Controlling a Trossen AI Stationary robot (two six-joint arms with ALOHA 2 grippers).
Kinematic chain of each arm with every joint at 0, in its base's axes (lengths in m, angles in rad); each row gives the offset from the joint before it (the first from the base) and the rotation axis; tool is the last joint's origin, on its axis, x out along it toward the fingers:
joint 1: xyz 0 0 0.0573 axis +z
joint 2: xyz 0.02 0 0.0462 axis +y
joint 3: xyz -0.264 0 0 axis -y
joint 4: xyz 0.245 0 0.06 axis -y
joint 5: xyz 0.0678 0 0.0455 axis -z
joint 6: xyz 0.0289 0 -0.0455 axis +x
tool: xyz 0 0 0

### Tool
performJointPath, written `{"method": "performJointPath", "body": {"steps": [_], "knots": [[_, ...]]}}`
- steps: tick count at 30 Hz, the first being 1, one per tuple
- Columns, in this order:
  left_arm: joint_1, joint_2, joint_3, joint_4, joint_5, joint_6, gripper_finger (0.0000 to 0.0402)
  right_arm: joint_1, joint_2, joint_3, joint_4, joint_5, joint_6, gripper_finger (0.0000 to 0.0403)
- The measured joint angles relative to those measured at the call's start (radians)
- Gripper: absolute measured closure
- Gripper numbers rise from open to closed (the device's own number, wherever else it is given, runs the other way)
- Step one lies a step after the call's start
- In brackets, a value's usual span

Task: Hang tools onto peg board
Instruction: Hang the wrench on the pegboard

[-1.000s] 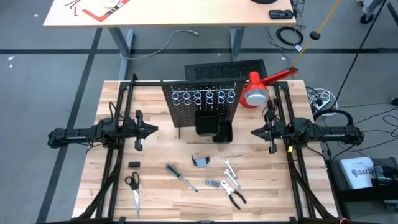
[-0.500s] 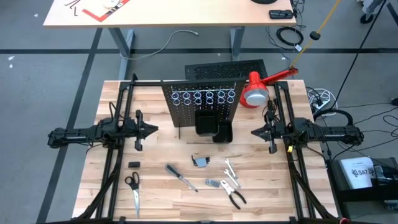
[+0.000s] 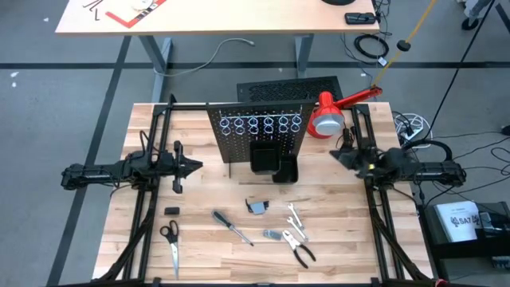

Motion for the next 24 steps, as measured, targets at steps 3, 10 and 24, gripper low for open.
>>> {"method": "performJointPath", "body": {"steps": [3, 10, 24], "knots": [[0.0, 0.0, 0.0, 0.0, 0.0, 0.0, 0.0361, 0.0, 0.005, 0.046, 0.029, -0.056, -0.044, 0.0394], [0.0, 0.0, 0.0, 0.0, 0.0, 0.0, 0.0361, 0.0, 0.146, 0.247, -0.026, -0.229, -0.265, 0.0394], [0.0, 0.0, 0.0, 0.04, -0.038, -0.001, 0.0361, 0.018, 0.653, 0.469, -0.091, -0.442, -0.325, 0.0394]]}}
